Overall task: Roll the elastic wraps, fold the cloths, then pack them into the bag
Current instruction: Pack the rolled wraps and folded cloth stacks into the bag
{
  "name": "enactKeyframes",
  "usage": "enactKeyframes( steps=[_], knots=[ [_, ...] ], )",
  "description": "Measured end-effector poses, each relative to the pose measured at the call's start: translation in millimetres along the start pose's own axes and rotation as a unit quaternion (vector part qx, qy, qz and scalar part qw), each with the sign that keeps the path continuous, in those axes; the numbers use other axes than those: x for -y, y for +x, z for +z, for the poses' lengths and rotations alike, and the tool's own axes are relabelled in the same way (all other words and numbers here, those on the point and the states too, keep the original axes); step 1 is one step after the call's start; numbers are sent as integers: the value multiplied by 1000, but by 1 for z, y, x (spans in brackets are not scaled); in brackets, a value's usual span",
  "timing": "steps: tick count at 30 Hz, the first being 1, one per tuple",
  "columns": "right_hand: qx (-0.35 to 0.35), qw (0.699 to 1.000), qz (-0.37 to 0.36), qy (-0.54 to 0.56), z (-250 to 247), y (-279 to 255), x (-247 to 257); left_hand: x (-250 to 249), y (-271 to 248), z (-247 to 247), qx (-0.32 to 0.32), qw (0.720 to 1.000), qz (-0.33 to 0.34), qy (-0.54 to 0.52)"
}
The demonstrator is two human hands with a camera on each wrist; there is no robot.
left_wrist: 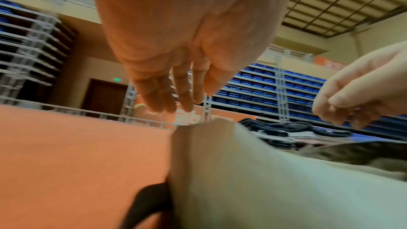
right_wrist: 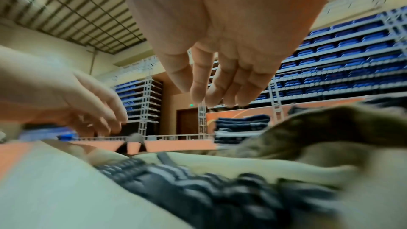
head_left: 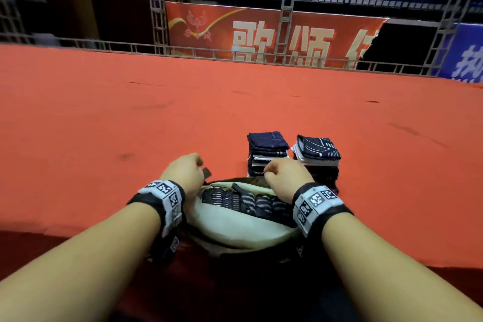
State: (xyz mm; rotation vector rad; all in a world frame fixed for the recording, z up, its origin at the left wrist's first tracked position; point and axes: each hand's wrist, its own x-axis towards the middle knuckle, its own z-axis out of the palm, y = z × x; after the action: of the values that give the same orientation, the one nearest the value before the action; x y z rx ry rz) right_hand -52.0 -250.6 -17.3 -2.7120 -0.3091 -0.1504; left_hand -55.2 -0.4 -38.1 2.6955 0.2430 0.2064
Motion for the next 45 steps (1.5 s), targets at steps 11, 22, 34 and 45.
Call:
enactKeyframes(
  steps=[11,22,34,45],
  knots=[
    [232,962,-124,-73,78,9,71,69,-3,26,241,925,-159,-248],
    [249,937,-139,-200,99,8,66,48,-1,-17,141,891,-122,-414],
    [273,925,-129,-228,87,7,69,39,-31,-21,59,977,199,-37],
    [95,990,-58,-88,33,6,25,12,-39,3,91,927,323,169]
  ],
)
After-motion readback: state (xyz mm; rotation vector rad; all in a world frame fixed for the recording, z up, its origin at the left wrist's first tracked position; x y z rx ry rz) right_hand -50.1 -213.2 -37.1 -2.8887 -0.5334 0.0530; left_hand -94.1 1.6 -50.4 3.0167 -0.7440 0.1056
